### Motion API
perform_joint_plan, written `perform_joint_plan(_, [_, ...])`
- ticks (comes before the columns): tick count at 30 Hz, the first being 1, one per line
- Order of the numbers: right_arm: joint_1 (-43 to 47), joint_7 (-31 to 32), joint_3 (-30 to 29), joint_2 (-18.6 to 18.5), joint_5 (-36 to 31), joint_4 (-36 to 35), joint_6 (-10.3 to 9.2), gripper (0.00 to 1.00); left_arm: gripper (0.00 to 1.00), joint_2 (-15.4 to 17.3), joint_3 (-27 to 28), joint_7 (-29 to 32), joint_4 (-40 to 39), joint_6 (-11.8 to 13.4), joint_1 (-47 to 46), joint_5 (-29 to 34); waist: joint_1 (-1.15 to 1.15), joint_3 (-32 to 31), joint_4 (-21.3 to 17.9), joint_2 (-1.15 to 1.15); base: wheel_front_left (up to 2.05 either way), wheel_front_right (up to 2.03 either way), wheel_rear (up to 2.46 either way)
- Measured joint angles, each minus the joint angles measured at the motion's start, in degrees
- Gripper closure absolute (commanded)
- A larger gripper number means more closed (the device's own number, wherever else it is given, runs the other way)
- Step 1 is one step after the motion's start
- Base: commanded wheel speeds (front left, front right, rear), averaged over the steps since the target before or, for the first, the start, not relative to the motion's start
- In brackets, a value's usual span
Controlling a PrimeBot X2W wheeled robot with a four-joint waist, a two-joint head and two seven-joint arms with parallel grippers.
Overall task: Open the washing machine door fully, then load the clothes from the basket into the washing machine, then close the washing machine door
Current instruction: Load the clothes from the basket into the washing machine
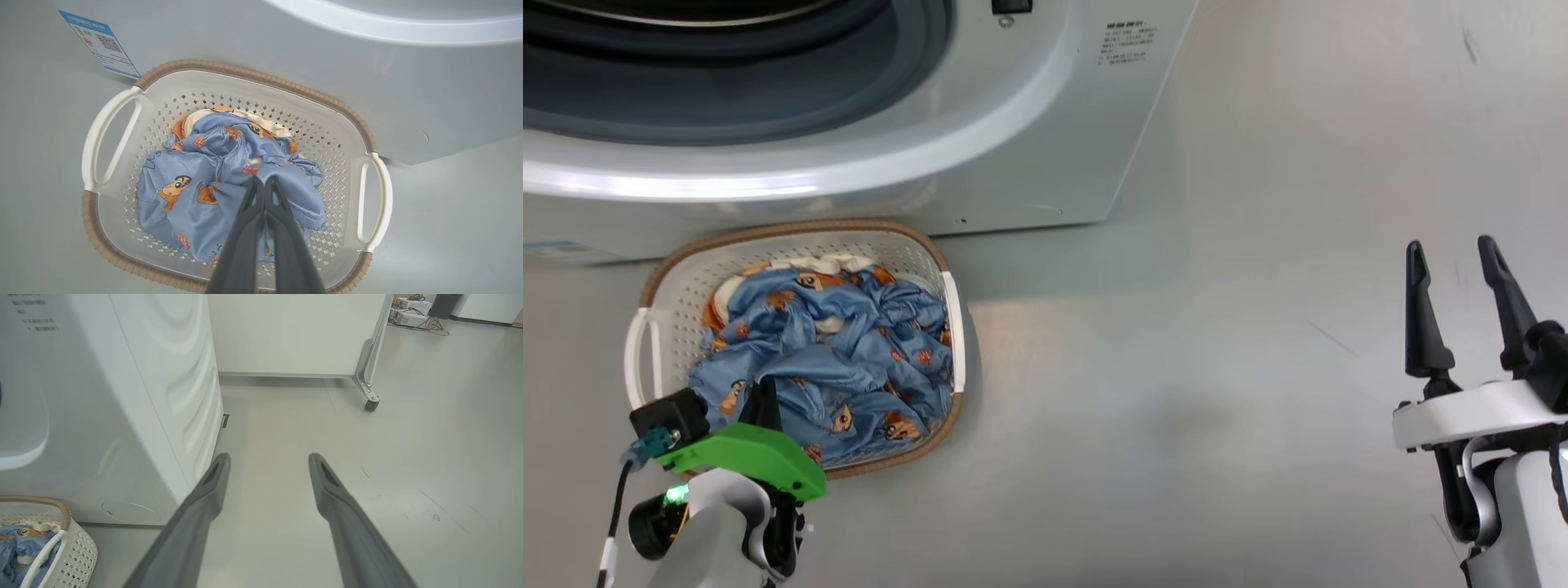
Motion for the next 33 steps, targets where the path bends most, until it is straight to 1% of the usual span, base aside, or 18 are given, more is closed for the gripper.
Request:
perform_joint_plan(8, [3.5,0.0,-0.3,0.2,0.1,0.5,0.0,0.0,1.0,0.0,0.3,0.0,-2.3,0.0,4.0,0.0,0.0,-5.9,1.2,0.0,0.0,0.0,0.0])
perform_joint_plan(10, [4.5,0.0,-0.5,0.1,0.1,0.7,0.0,0.0,1.0,0.0,1.3,0.0,-4.1,0.0,5.1,0.1,0.0,-7.6,1.5,0.0,0.0,0.0,0.0])
perform_joint_plan(16, [7.4,0.0,-0.4,0.2,0.1,1.1,0.0,0.0,1.0,0.3,3.7,0.0,-8.7,0.0,8.7,2.6,0.0,-12.7,2.3,0.0,0.0,0.0,0.0])
perform_joint_plan(24, [11.5,0.0,0.1,0.2,0.1,1.5,0.0,0.0,1.0,0.4,5.3,0.0,-15.0,0.0,14.1,6.5,0.0,-19.2,3.0,0.0,0.0,0.0,0.0])
perform_joint_plan(33, [14.9,0.0,0.0,0.1,0.1,1.2,0.0,0.0,1.0,0.2,7.0,0.0,-21.1,0.0,19.5,8.6,0.0,-24.7,3.4,0.0,0.0,0.0,0.0])
